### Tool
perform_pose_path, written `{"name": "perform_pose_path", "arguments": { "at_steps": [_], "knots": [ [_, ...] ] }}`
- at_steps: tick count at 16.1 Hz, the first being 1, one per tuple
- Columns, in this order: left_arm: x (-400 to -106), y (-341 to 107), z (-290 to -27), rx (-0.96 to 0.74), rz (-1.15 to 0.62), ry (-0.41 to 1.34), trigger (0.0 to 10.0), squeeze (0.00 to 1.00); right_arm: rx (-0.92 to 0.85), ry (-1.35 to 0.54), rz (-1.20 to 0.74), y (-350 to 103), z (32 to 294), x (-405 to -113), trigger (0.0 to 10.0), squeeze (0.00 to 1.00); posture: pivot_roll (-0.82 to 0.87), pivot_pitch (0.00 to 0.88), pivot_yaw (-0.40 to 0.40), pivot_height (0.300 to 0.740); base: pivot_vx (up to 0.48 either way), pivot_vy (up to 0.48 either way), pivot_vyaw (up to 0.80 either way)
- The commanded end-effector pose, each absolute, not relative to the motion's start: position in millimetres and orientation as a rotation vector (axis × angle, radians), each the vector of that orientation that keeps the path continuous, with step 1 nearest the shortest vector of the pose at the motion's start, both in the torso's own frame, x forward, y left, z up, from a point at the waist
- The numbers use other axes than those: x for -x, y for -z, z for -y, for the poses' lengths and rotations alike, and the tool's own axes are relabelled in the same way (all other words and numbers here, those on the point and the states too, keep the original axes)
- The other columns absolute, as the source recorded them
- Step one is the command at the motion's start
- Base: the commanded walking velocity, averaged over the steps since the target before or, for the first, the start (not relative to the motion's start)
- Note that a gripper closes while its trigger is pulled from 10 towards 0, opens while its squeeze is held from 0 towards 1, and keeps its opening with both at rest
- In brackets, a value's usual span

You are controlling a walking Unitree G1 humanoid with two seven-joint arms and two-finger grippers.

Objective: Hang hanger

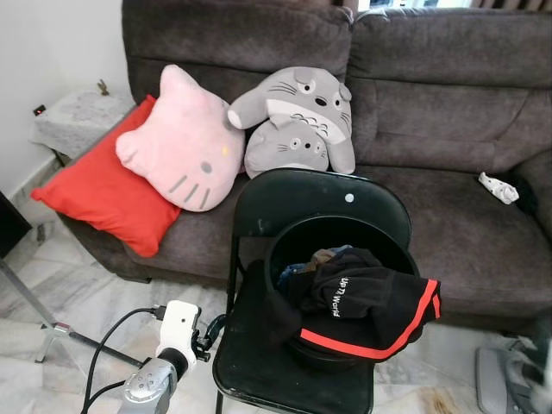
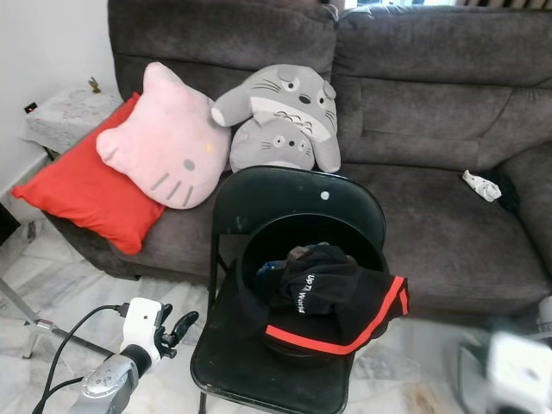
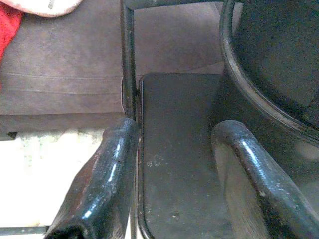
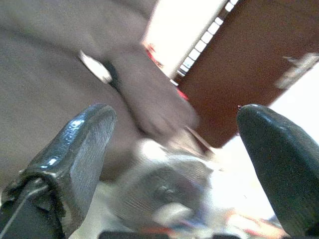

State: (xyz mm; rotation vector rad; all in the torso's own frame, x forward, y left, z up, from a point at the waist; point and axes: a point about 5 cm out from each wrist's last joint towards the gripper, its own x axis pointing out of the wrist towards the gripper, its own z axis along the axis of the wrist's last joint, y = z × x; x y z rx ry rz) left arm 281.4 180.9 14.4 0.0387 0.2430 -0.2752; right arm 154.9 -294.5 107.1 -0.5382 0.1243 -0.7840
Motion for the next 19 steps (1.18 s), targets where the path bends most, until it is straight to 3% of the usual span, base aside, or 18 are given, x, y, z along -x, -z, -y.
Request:
{"name": "perform_pose_path", "arguments": {
  "at_steps": [1,10,11,12,13,14,15,19],
  "knots": [
    [-278.2,-8.5,-182.4,-0.054,-0.286,0.278,10.0,0.00,0.596,0.747,-0.208,-102.2,302.1,-154.4,10.0,0.00,-0.10,0.137,0.007,0.740,0.000,0.000,0.00],
    [-279.1,-7.7,-180.6,-0.059,-0.295,0.282,10.0,0.00,0.802,0.490,-0.342,-83.2,310.4,-214.8,10.0,0.00,-0.08,0.141,0.016,0.740,0.000,0.000,0.00],
    [-279.2,-7.8,-180.4,-0.061,-0.296,0.281,10.0,0.00,0.819,0.449,-0.362,-81.0,313.7,-221.9,10.0,0.62,-0.08,0.141,0.017,0.740,0.000,0.000,0.00],
    [-279.3,-7.7,-180.1,-0.061,-0.296,0.282,10.0,0.00,0.828,0.426,-0.354,-82.0,314.8,-226.6,10.0,1.00,-0.08,0.141,0.018,0.740,0.000,0.000,0.00],
    [-279.4,-7.7,-179.9,-0.061,-0.296,0.283,10.0,0.00,0.844,0.398,-0.344,-83.2,313.9,-231.0,10.0,1.00,-0.08,0.141,0.018,0.740,0.000,0.000,0.00],
    [-279.3,-7.6,-179.9,-0.061,-0.297,0.283,10.0,0.00,0.862,0.315,-0.325,-82.8,309.0,-239.9,10.0,0.80,-0.08,0.142,0.020,0.740,0.000,0.000,0.00],
    [-279.3,-7.6,-180.1,-0.062,-0.297,0.283,10.0,0.00,0.866,0.291,-0.316,-83.1,307.8,-244.2,10.0,0.00,-0.07,0.144,0.022,0.740,0.000,0.000,0.00],
    [-279.2,-7.5,-180.0,-0.066,-0.298,0.284,10.0,0.00,0.941,0.127,-0.233,-90.7,288.8,-265.7,10.0,0.00,-0.07,0.141,0.024,0.740,0.000,0.000,0.00]
  ]
}}
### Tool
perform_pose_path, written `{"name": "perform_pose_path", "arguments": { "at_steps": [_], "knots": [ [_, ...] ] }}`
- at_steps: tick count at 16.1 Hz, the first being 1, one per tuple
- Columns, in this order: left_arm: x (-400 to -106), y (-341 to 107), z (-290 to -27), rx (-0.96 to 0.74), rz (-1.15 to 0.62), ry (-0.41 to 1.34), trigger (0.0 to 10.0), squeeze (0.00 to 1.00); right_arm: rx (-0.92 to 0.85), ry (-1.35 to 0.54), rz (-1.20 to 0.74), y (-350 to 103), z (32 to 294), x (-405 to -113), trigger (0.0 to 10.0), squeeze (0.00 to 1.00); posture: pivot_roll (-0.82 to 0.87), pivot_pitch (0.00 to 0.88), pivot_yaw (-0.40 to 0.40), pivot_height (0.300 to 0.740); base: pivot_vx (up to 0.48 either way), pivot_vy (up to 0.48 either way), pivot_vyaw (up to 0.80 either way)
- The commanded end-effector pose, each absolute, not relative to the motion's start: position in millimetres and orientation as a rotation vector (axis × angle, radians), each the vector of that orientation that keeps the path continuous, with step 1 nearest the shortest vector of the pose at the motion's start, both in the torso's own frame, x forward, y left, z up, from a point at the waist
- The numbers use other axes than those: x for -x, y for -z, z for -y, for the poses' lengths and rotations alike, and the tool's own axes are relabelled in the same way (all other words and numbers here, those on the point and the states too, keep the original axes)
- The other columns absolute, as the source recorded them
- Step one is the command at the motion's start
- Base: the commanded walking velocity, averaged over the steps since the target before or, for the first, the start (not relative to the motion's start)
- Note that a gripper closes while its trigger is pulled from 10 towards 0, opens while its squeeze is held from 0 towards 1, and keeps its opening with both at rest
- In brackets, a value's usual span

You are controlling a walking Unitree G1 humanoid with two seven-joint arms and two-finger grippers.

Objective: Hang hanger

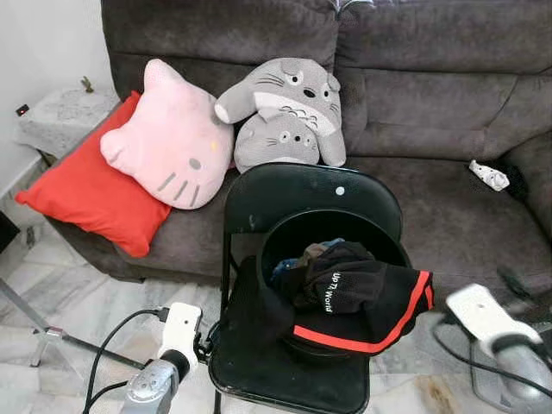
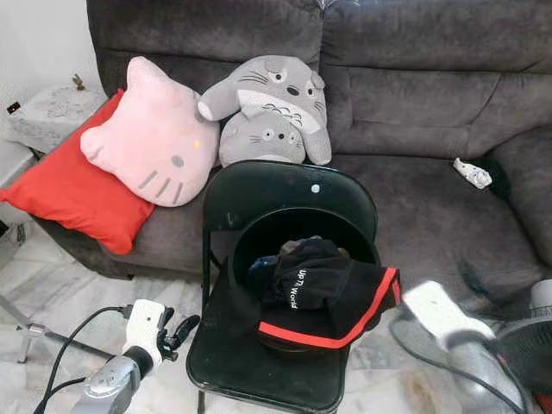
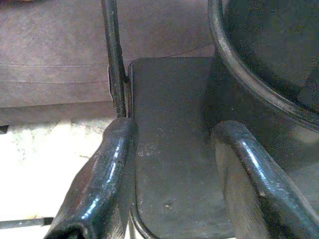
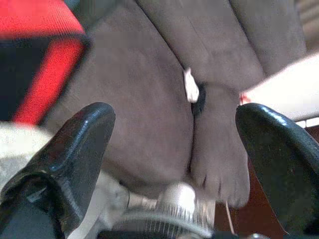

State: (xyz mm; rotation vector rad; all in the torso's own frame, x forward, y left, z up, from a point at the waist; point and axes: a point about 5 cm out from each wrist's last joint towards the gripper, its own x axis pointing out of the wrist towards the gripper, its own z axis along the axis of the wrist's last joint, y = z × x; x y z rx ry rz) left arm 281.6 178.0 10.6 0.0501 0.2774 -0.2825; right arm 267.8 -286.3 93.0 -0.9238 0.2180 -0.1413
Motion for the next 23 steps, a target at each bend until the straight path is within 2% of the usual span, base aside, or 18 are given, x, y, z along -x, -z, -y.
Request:
{"name": "perform_pose_path", "arguments": {
  "at_steps": [1,5,14,23],
  "knots": [
    [-279.5,-7.8,-179.6,-0.065,-0.296,0.284,10.0,0.00,0.939,0.108,-0.225,-91.2,285.9,-269.2,10.0,0.00,-0.06,0.139,0.023,0.740,0.000,0.000,0.00],
    [-279.1,-7.6,-179.6,-0.065,-0.296,0.282,10.0,0.00,0.984,0.018,-0.249,-83.9,281.4,-273.4,10.0,0.00,-0.06,0.133,0.021,0.740,0.000,0.000,0.00],
    [-280.2,-8.2,-179.3,-0.064,-0.294,0.278,10.0,0.00,0.988,-0.001,-0.219,-87.1,279.1,-279.7,10.0,0.00,-0.06,0.135,0.021,0.740,0.000,0.000,0.00],
    [-280.6,-8.9,-180.2,-0.062,-0.291,0.271,10.0,0.00,0.971,-0.089,-0.188,-82.4,262.8,-276.4,10.0,0.00,-0.06,0.139,0.015,0.740,0.000,0.000,0.00]
  ]
}}
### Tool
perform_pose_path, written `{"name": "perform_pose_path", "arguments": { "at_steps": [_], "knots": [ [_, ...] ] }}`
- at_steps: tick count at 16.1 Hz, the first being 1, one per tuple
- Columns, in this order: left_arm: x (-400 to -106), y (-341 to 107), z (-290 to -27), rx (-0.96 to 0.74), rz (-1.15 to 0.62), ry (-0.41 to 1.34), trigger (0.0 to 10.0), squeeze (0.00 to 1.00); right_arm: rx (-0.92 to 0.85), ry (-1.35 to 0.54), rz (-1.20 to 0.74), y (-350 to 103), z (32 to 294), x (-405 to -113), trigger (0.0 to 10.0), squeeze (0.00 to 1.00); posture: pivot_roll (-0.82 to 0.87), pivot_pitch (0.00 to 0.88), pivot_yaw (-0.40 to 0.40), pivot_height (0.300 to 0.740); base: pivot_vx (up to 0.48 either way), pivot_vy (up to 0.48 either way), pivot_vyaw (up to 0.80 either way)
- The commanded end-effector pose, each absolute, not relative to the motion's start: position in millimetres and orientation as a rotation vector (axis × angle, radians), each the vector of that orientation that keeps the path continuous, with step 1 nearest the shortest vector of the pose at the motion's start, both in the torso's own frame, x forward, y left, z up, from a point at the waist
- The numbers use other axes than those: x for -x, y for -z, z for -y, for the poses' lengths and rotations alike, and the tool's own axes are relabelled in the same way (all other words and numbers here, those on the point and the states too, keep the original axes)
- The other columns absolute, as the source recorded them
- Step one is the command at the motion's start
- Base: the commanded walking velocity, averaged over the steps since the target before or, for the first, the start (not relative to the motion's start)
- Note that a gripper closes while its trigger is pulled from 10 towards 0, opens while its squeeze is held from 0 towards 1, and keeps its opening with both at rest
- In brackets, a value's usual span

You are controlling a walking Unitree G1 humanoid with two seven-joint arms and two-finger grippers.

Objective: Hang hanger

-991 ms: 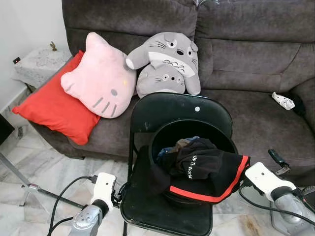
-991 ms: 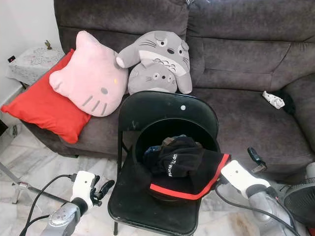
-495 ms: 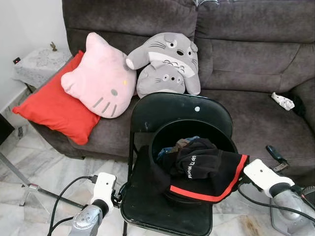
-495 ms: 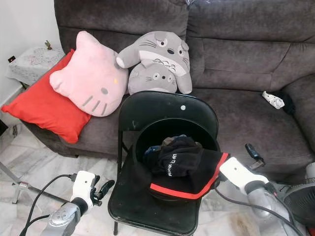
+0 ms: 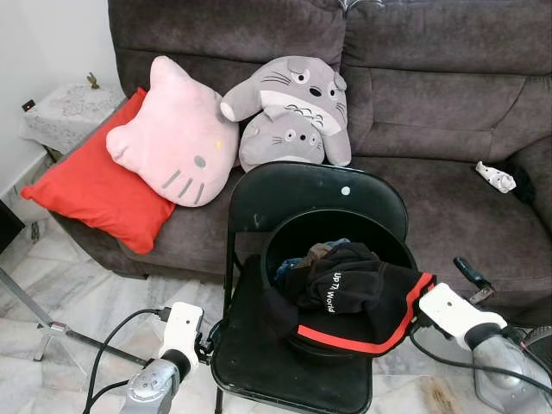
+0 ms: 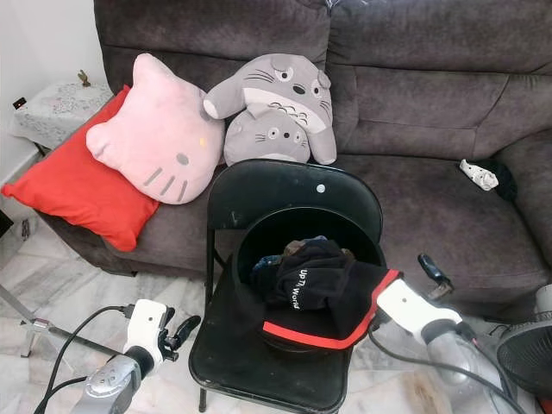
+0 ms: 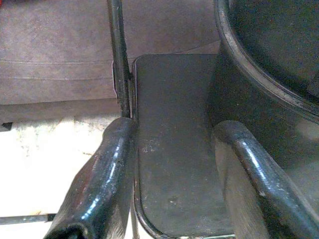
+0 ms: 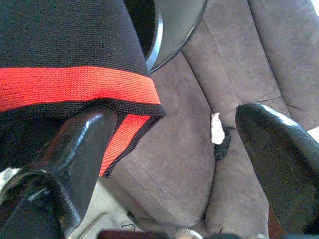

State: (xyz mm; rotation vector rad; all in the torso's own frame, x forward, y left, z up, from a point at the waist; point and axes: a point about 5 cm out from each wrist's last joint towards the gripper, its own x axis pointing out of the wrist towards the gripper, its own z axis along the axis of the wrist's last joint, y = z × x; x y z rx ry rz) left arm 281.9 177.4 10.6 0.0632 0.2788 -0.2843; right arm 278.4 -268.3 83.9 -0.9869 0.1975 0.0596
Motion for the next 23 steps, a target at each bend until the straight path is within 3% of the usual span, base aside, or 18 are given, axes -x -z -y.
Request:
{"name": "perform_pose_path", "arguments": {
  "at_steps": [1,8,16,23],
  "knots": [
    [-280.6,-8.8,-180.2,-0.062,-0.291,0.270,10.0,0.00,0.961,-0.103,-0.175,-82.2,258.4,-274.6,10.0,0.00,-0.06,0.140,0.015,0.740,0.000,0.000,0.00],
    [-280.9,-8.8,-179.1,-0.061,-0.290,0.270,10.0,0.00,0.848,-0.152,0.002,-93.6,213.8,-260.5,10.0,0.00,-0.06,0.136,0.012,0.740,0.000,0.000,0.00],
    [-281.2,-8.6,-177.9,-0.061,-0.291,0.270,10.0,0.00,0.679,-0.133,-0.094,-82.3,211.9,-256.7,10.0,0.00,-0.06,0.131,0.010,0.740,0.000,0.000,0.00],
    [-281.2,-8.4,-177.7,-0.061,-0.291,0.266,10.0,0.00,0.957,-0.190,-0.121,-85.1,223.9,-281.2,10.0,0.00,-0.06,0.130,0.014,0.740,0.000,0.000,0.00]
  ]
}}
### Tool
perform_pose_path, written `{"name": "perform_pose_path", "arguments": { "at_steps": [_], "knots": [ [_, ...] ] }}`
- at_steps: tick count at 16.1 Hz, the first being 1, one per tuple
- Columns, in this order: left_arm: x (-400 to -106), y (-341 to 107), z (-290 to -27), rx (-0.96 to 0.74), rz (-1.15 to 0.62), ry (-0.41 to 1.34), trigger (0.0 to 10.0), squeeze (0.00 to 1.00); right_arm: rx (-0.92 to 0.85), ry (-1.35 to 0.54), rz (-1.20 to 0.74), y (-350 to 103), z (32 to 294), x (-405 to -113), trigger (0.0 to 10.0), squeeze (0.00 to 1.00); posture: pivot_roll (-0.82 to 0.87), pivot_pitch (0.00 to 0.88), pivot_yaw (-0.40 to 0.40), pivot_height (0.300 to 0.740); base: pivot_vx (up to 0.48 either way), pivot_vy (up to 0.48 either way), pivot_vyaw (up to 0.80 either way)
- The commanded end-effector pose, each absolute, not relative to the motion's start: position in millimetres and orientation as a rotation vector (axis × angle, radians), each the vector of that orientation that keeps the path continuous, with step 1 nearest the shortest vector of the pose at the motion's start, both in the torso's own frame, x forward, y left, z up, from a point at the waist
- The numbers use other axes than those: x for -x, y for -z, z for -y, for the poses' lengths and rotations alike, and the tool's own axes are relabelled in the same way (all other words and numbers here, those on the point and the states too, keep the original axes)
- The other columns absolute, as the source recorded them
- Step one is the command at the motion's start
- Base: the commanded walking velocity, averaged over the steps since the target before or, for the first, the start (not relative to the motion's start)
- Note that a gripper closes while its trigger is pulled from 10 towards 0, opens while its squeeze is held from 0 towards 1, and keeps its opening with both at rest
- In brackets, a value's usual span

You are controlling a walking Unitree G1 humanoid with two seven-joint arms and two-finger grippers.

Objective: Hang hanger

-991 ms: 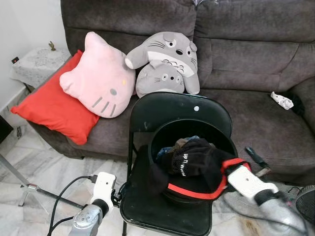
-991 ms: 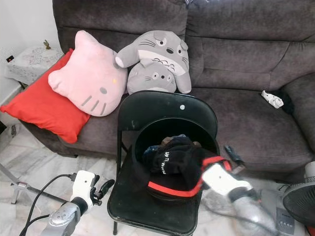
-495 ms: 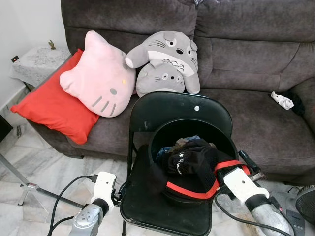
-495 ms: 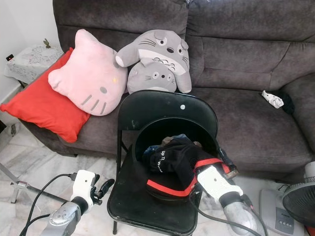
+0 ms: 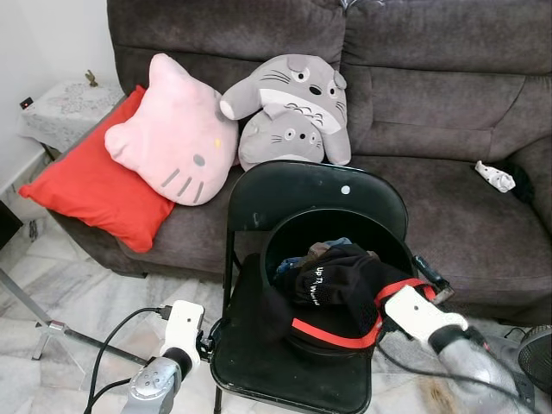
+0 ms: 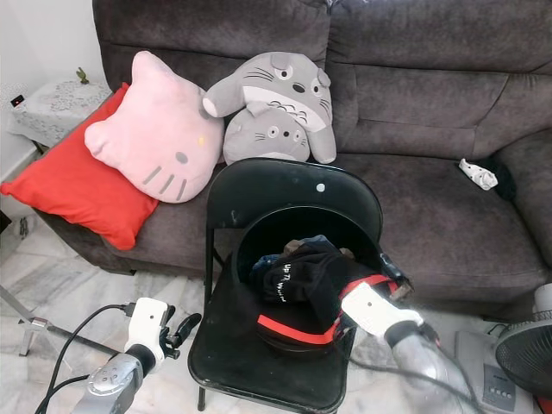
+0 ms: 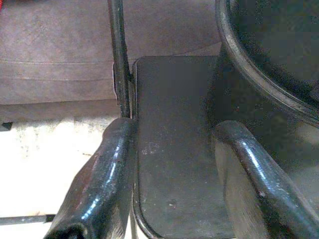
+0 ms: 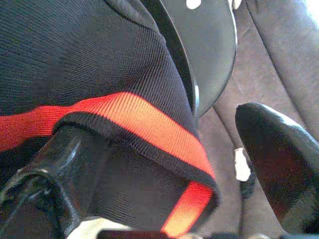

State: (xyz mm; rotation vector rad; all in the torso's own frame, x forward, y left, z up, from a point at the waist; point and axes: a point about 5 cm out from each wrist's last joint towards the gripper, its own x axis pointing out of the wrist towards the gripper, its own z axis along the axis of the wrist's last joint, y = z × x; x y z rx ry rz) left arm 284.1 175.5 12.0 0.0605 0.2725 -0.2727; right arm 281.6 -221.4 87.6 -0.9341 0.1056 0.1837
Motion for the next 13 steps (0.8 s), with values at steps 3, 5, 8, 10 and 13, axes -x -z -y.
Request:
{"name": "perform_pose_path", "arguments": {
  "at_steps": [3,5,8,10,13],
  "knots": [
    [-281.1,-8.2,-178.7,-0.062,-0.293,0.263,10.0,0.00,1.047,-0.233,-0.110,-88.0,227.2,-286.0,10.0,0.00,-0.06,0.129,0.015,0.740,0.000,0.000,0.00],
    [-281.9,-9.0,-177.4,-0.062,-0.289,0.265,10.0,0.00,1.081,-0.284,-0.071,-91.9,226.3,-290.4,10.0,0.00,-0.05,0.128,0.016,0.740,0.000,0.000,0.00],
    [-281.9,-9.0,-177.3,-0.062,-0.289,0.265,10.0,0.00,1.080,-0.369,-0.046,-90.5,219.9,-290.7,10.0,0.00,-0.05,0.128,0.017,0.740,0.000,0.000,0.00],
    [-281.8,-8.8,-177.8,-0.063,-0.289,0.262,10.0,0.00,1.068,-0.362,-0.073,-85.9,223.7,-291.0,10.0,0.00,-0.05,0.129,0.019,0.740,0.000,0.000,0.00],
    [-281.8,-8.9,-178.1,-0.066,-0.289,0.261,10.0,0.00,1.034,-0.298,-0.084,-84.8,230.3,-294.5,0.0,0.00,-0.05,0.128,0.020,0.740,0.000,0.000,0.00]
  ]
}}
